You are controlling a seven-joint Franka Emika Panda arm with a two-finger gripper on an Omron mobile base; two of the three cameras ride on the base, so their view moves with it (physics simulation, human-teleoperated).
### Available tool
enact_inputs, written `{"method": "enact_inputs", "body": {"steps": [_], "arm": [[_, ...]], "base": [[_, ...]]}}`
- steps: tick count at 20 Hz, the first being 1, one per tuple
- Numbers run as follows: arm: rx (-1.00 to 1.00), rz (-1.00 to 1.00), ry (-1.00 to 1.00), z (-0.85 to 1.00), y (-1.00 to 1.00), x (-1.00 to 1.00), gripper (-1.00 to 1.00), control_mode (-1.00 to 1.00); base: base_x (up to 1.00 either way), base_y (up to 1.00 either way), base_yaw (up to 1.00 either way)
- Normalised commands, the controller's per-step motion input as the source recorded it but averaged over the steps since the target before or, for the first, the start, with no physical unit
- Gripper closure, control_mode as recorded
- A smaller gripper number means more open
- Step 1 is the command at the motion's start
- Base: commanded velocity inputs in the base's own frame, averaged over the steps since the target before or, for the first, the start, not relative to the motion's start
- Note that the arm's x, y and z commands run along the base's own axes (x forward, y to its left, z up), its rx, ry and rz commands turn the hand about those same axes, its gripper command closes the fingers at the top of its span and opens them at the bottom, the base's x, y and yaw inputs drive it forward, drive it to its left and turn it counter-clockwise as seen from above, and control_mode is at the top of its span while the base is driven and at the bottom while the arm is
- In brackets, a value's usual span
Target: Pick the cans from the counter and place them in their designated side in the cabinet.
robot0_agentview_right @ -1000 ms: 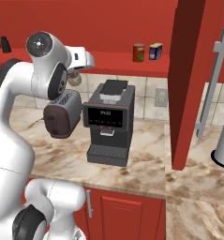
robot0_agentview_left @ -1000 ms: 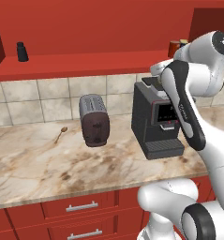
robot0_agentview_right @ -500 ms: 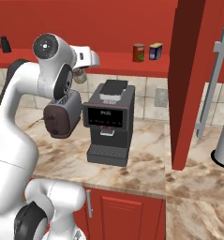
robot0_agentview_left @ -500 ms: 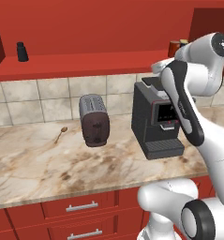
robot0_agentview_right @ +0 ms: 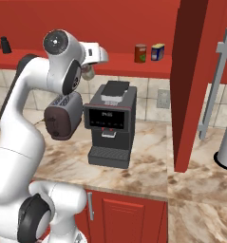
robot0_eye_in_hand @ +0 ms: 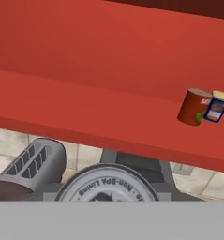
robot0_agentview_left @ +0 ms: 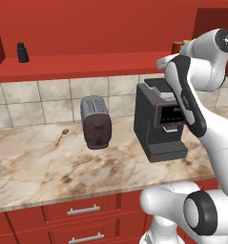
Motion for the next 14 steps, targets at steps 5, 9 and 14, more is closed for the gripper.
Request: {"method": "enact_inputs", "body": {"steps": [5,9,14], "arm": [[0.00,-0.02,0.00,0.05,-0.12,0.25,1.00,-1.00],[0.00,-0.01,0.00,0.04,-0.12,0.26,1.00,-1.00],[0.00,-0.02,0.00,0.05,-0.14,0.26,1.00,-1.00]], "base": [[0.00,0.00,0.00],[0.00,0.00,0.00],[0.00,0.00,0.00]]}}
